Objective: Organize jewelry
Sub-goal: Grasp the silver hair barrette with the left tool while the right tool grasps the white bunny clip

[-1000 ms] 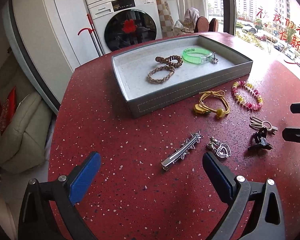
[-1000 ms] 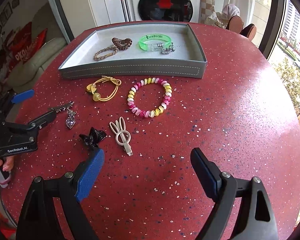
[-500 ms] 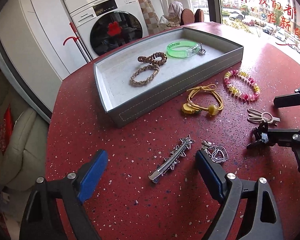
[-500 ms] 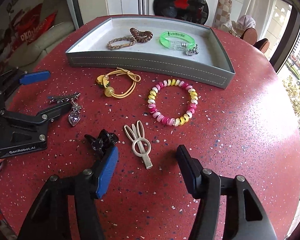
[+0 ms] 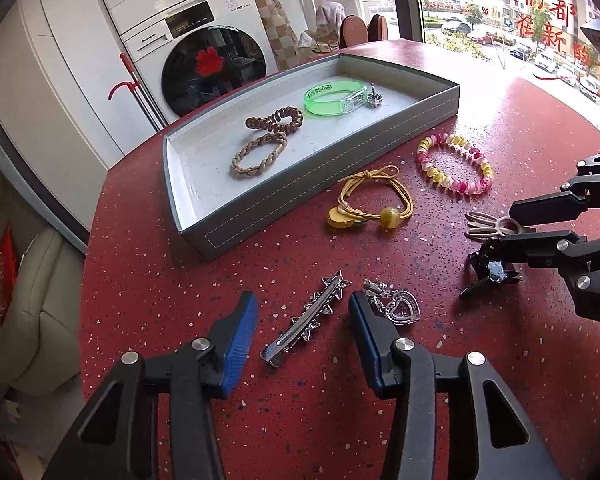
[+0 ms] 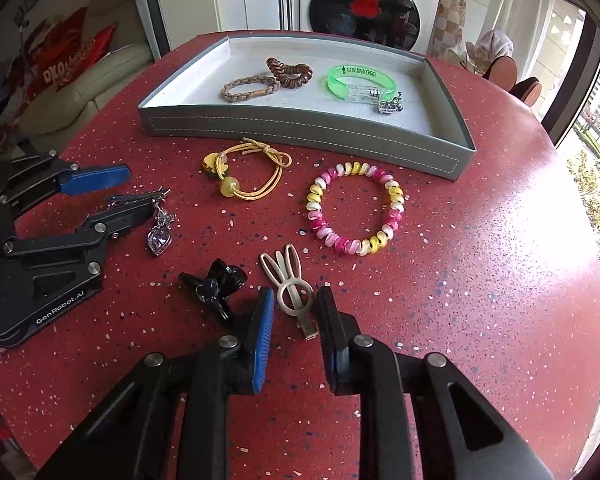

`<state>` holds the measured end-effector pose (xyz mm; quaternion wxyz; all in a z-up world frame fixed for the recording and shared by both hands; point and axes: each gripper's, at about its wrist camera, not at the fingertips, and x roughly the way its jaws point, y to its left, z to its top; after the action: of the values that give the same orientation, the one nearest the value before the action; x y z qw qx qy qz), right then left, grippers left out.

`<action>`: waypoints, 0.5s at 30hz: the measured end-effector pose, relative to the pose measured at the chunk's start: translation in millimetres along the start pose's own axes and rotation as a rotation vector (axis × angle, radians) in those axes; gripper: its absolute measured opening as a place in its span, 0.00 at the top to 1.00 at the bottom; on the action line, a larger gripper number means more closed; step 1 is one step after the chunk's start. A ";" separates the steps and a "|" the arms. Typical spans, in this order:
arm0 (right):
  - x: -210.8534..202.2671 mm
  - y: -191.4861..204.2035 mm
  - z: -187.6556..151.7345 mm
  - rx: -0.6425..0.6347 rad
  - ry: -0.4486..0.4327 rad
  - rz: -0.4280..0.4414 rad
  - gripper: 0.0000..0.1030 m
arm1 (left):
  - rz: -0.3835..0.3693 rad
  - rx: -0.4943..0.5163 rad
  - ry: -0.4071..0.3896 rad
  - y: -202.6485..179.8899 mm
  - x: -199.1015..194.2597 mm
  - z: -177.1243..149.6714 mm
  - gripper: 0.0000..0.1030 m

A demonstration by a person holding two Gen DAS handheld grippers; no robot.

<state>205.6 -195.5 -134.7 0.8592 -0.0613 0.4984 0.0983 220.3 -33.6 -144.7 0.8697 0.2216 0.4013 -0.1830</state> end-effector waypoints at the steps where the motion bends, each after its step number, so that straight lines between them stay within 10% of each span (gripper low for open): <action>1: -0.2 -0.6 -0.2 0.006 0.001 0.002 0.79 | -0.001 0.001 0.004 -1.0 -0.1 0.1 0.49; 5: -1.1 -1.0 -1.5 0.011 0.000 -0.001 0.80 | -0.016 -0.009 0.013 -1.3 0.2 -0.3 0.66; 15: -20.0 -11.8 -2.5 0.068 -0.050 0.042 0.80 | -0.070 -0.151 0.011 18.5 -6.4 -6.6 0.72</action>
<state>196.5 -209.6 -118.5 0.8708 -0.0193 0.4809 0.1007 221.5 -13.7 -139.1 0.8748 0.1423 0.4262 -0.1812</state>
